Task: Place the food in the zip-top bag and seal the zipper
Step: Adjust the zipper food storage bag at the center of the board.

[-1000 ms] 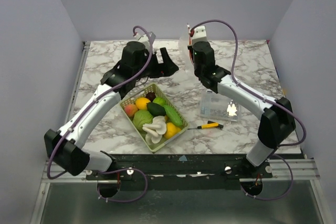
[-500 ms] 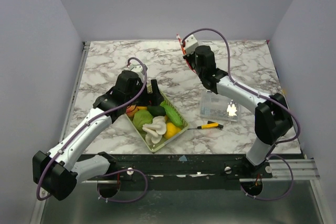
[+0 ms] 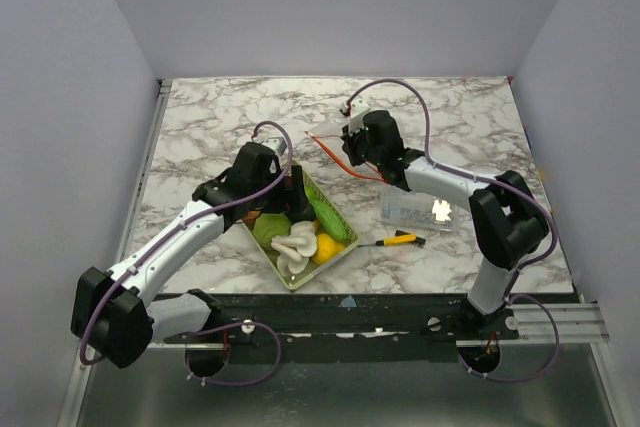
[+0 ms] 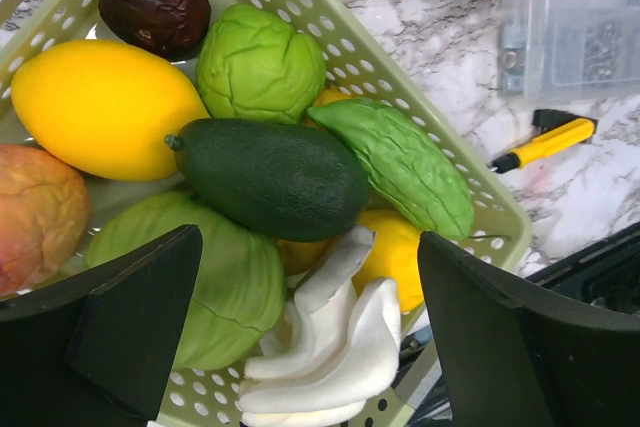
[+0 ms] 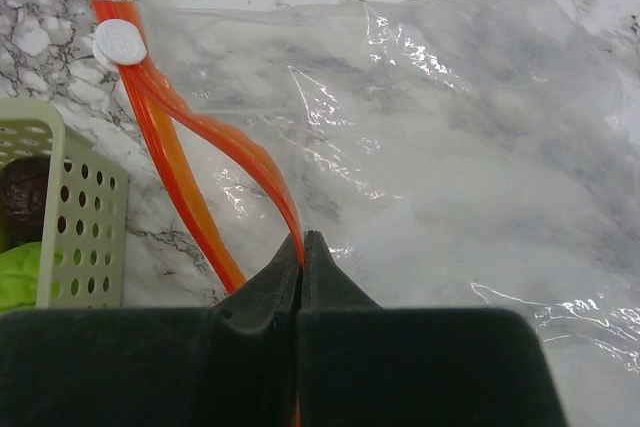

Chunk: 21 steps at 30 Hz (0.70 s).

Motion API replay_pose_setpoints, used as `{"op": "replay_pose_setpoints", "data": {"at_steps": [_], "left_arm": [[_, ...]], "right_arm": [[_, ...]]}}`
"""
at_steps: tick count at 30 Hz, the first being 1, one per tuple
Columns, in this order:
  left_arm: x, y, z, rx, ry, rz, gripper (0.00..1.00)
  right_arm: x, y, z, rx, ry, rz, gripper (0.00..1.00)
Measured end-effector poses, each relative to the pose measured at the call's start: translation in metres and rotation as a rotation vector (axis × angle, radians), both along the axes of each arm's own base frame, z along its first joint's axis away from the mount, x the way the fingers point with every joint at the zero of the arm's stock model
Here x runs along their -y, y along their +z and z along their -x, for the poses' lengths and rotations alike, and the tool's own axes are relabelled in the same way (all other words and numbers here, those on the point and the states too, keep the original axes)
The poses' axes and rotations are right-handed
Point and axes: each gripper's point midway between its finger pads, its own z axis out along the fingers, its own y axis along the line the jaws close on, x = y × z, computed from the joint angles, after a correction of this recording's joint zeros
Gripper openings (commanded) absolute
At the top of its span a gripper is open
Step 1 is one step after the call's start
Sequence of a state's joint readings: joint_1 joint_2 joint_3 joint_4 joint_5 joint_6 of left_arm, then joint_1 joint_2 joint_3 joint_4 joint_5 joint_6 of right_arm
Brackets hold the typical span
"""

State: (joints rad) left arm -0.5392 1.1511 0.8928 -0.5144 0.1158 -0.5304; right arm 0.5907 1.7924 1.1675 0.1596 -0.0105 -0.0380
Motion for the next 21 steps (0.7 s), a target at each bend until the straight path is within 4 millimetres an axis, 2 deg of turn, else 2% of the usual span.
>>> {"op": "replay_pose_setpoints", "data": {"at_steps": [3, 7, 11, 14, 21], "left_arm": [[0.0, -0.008, -0.002, -0.012, -0.002, -0.028, 0.79], [0.0, -0.006, -0.015, -0.001, 0.012, -0.062, 0.87], [0.008, -0.003, -0.031, -0.006, 0.009, -0.094, 0.88], [0.009, -0.007, -0.037, -0.054, 0.052, -0.124, 0.87], [0.012, -0.016, -0.026, -0.231, 0.306, -0.011, 0.86]], "right_arm": [[0.001, 0.001, 0.003, -0.003, 0.002, -0.01, 0.01], [0.005, 0.007, 0.01, 0.006, 0.001, -0.023, 0.0], [0.011, 0.014, 0.016, 0.023, 0.0, -0.045, 0.01], [0.013, 0.016, 0.017, 0.031, 0.0, -0.052, 0.01], [0.017, 0.019, 0.019, 0.043, -0.004, -0.059, 0.01]]}}
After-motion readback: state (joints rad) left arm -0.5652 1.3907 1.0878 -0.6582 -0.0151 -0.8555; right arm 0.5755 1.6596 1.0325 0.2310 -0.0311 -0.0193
